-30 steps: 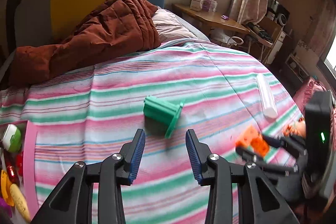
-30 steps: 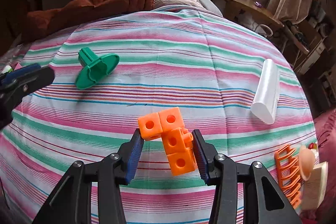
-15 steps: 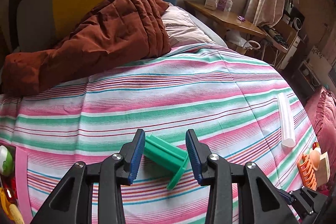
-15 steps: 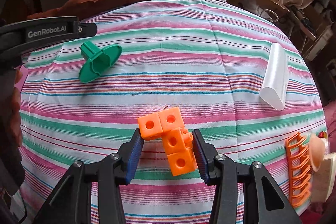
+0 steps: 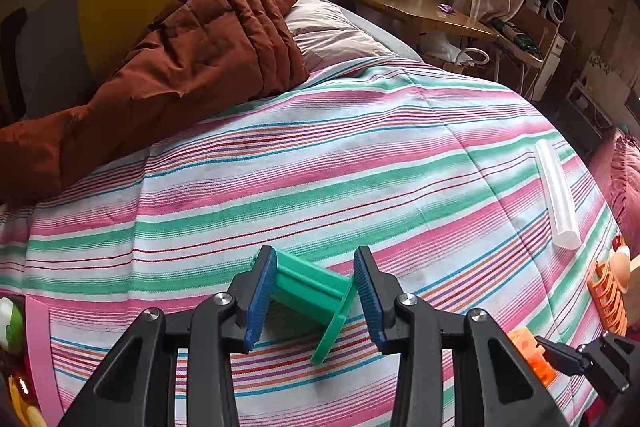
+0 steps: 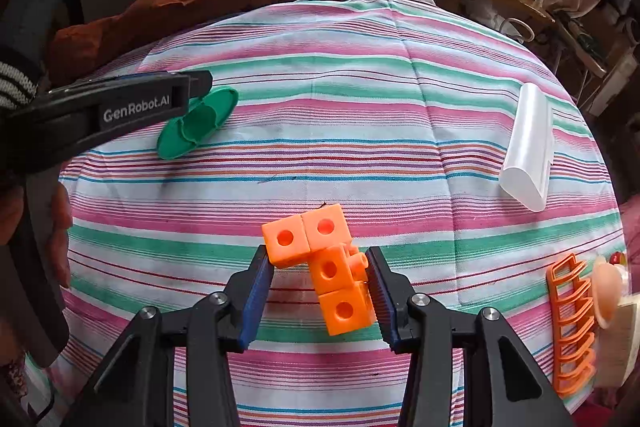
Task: Organize rigid objects
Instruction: 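Grasp the green suction-cup piece with the left gripper while the right gripper holds the cubes, then lift the green suction-cup piece off the bedspread with the left gripper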
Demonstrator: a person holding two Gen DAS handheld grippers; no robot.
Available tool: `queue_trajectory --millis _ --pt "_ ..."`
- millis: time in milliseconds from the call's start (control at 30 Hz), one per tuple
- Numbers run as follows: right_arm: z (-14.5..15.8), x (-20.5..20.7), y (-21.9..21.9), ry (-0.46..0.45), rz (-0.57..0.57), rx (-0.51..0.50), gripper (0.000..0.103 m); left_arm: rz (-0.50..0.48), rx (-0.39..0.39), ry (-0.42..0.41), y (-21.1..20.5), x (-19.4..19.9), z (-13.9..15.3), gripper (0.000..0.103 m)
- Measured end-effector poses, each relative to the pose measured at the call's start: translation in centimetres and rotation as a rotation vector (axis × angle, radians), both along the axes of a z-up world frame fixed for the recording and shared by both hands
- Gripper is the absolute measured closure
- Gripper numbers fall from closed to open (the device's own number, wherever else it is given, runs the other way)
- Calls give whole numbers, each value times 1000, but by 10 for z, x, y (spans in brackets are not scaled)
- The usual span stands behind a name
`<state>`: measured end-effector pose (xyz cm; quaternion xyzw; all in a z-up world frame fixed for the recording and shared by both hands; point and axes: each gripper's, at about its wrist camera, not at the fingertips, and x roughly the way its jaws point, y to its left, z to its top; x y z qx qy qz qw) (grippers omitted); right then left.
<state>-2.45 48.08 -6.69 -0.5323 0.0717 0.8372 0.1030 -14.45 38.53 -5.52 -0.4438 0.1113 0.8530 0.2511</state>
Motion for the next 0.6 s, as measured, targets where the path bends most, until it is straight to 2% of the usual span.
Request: queue_trajectory --millis 200,367,600 --pt "2 2 -1 4 1 -8 56 -17 12 -9 -17 12 -2 63" --pt "2 0 -1 6 3 -10 56 -15 -10 15 -28 20 0 63" --pt "4 1 -2 15 -1 -12 56 -6 -16 -14 -32 24 -9 63"
